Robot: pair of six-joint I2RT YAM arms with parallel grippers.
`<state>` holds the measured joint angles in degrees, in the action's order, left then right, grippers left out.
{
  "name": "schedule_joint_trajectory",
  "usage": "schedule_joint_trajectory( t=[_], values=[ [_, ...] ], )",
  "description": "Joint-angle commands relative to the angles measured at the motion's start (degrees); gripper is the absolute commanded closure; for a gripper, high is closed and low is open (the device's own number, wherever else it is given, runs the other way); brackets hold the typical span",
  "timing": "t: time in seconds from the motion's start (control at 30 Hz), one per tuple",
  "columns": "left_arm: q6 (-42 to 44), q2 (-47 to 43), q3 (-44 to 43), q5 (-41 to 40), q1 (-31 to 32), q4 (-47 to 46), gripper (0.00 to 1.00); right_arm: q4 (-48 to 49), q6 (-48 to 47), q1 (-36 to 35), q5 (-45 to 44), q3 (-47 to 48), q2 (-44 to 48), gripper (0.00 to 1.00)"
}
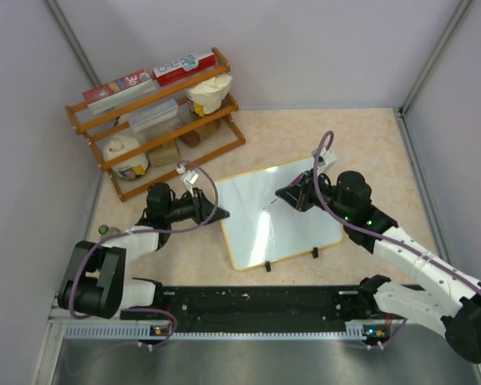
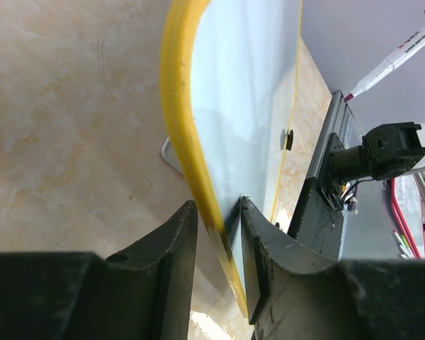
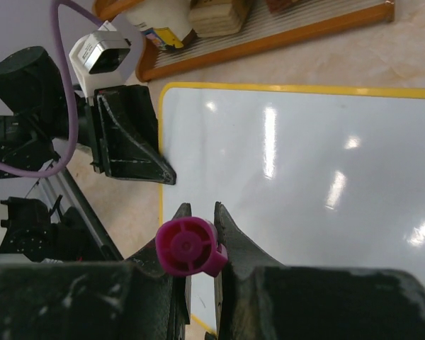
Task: Write a sentence on the whiteboard
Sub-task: Hold the whiteboard at the center of the board.
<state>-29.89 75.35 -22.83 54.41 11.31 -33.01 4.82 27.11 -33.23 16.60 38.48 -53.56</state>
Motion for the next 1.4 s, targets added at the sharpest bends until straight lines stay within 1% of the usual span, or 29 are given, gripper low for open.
schedule_joint_trajectory(
  t=[0.0,0.03,0.1,0.23,0.27,0.33,0.5,0.7,0.73,0.8,1.0,1.23,1.37],
  values=[
    [1.50,-3.54,1.91,0.70,0.11,-3.98,0.66,8.10,-1.80,-3.32,-1.13,4.32,-2.60,1.00],
    [1.41,-3.81,2.26,1.04,0.11,-4.42,0.71,8.88,-1.63,-3.76,-1.39,4.41,-3.04,1.00],
    [0.98,-4.60,2.70,1.22,0.11,-5.47,0.76,11.26,-1.19,-4.29,-1.75,4.32,-4.09,1.00],
    [0.54,-4.43,3.23,1.74,0.11,-6.62,0.90,13.81,-1.27,-5.35,-3.76,4.85,-5.32,1.00],
    [0.19,-3.73,3.23,2.27,0.20,-7.49,0.96,14.94,-1.36,-5.61,-3.94,4.76,-5.85,1.00],
    [-0.70,-3.11,3.14,2.89,0.11,-8.73,1.00,17.41,-1.80,-6.05,-4.47,4.76,-6.55,1.00],
    [-1.14,-2.40,3.23,3.15,0.11,-9.26,1.00,21.10,-3.55,-7.37,-6.05,5.11,-8.75,1.00],
    [-1.49,-2.67,4.02,2.28,0.11,-10.49,1.00,24.27,-8.12,-12.72,-12.90,5.47,-10.33,1.00],
    [-1.57,-2.75,3.93,2.28,0.11,-10.40,1.00,25.06,-8.83,-13.34,-15.26,5.47,-10.77,1.00],
    [-1.23,-2.93,3.93,2.02,0.11,-10.05,1.00,26.29,-10.41,-15.27,-16.34,5.20,-11.30,1.00],
    [-0.17,-3.46,3.85,1.22,0.11,-8.73,1.00,29.72,-13.31,-19.05,-23.18,5.38,-13.06,1.00],
    [-0.43,-3.19,3.93,1.40,0.11,-9.34,1.00,29.72,-13.85,-19.76,-26.26,7.49,-16.40,1.00],
    [-0.78,-3.02,4.29,1.40,0.12,-10.14,1.00,28.05,-13.49,-19.85,-26.01,9.59,-18.24,1.00]
  ],
)
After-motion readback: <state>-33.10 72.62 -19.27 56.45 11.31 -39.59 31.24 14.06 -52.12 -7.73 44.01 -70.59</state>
